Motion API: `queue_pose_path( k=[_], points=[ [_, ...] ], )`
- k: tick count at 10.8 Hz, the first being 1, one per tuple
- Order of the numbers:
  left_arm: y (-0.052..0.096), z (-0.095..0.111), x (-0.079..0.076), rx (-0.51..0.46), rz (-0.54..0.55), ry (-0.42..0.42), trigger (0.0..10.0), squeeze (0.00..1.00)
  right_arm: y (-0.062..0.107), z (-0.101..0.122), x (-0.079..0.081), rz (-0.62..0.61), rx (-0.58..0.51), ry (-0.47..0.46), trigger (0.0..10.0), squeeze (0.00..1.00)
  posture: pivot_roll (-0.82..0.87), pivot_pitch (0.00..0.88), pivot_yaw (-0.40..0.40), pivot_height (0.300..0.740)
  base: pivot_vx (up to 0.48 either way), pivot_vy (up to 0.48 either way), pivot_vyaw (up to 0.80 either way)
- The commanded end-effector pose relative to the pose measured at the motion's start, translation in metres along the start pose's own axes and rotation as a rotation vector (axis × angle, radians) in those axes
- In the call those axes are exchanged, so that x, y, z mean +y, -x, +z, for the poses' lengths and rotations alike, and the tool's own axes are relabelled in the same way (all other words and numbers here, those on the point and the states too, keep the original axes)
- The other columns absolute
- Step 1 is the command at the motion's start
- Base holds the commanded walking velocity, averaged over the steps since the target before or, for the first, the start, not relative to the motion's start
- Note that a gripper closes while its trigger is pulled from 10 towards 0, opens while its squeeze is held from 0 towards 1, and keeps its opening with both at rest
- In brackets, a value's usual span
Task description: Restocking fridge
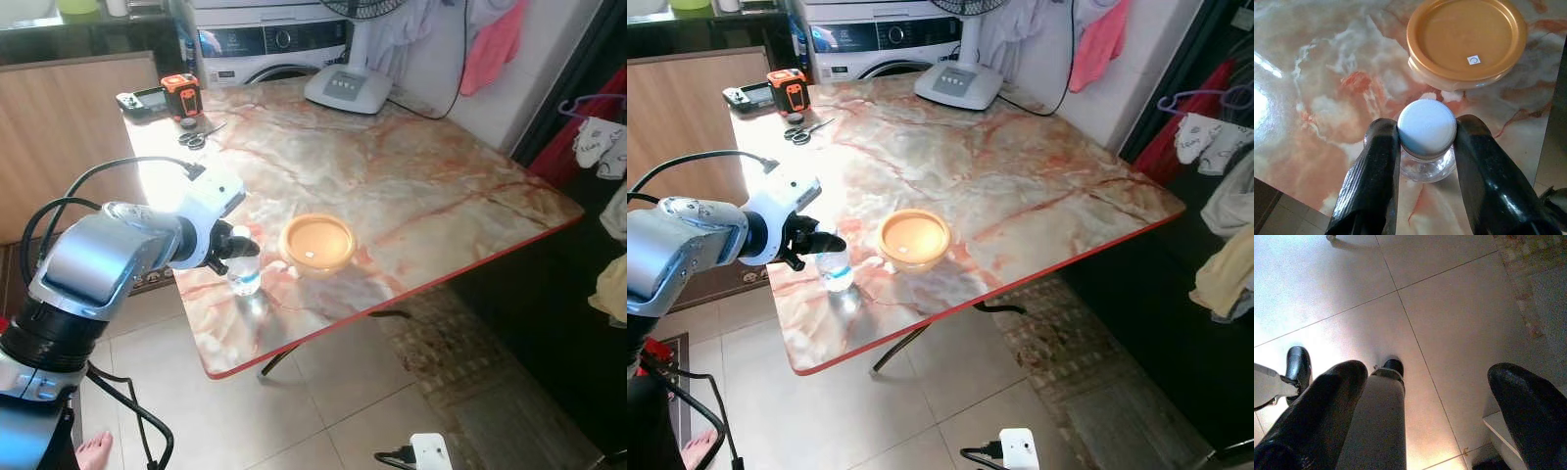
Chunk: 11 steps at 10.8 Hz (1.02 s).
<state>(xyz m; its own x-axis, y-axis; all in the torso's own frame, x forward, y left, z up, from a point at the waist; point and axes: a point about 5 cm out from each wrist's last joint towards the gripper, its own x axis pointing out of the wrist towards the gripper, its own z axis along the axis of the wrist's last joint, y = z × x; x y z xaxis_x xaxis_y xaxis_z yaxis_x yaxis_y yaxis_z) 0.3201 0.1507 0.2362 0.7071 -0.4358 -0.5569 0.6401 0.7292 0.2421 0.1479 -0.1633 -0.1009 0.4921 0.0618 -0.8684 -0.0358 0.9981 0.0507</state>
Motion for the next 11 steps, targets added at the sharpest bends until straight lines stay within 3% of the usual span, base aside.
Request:
queue_pose_path(
  k=[1,4,8,9,10,11],
  points=[
    [0.0017,-0.0007,-0.0025,-0.005,0.011,0.026,10.0,0.0,0.0008,-0.0037,-0.0035,-0.005,0.019,-0.003,10.0,0.0,0.02,0.033,-0.101,0.74,0.0,0.0,0.0],
    [0.0015,-0.008,0.0001,0.007,0.009,0.104,10.0,0.0,0.0008,-0.0034,-0.0038,-0.004,0.022,0.0,10.0,0.0,0.02,0.037,-0.103,0.74,0.0,0.0,0.0],
    [0.0044,-0.0064,0.0033,0.009,0.029,0.076,10.0,0.0,0.0007,-0.0033,-0.0038,0.0,0.025,0.0,10.0,0.0,0.03,0.038,-0.103,0.74,0.0,0.0,0.0],
    [0.0045,-0.0053,0.0036,0.004,0.031,0.074,10.0,0.95,0.0007,-0.0033,-0.0037,0.001,0.026,0.001,10.0,0.0,0.03,0.036,-0.103,0.74,0.0,0.0,0.0],
    [0.0044,-0.0053,0.0038,0.005,0.032,0.075,10.0,0.92,0.0007,-0.0034,-0.0035,0.001,0.027,0.002,10.0,0.0,0.03,0.035,-0.103,0.74,0.0,0.0,0.0],
    [0.0046,-0.0048,0.0051,0.006,0.039,0.078,10.0,0.0,0.0007,-0.0033,-0.0034,0.002,0.027,0.003,10.0,0.0,0.03,0.034,-0.102,0.74,0.0,0.0,0.0]
  ],
)
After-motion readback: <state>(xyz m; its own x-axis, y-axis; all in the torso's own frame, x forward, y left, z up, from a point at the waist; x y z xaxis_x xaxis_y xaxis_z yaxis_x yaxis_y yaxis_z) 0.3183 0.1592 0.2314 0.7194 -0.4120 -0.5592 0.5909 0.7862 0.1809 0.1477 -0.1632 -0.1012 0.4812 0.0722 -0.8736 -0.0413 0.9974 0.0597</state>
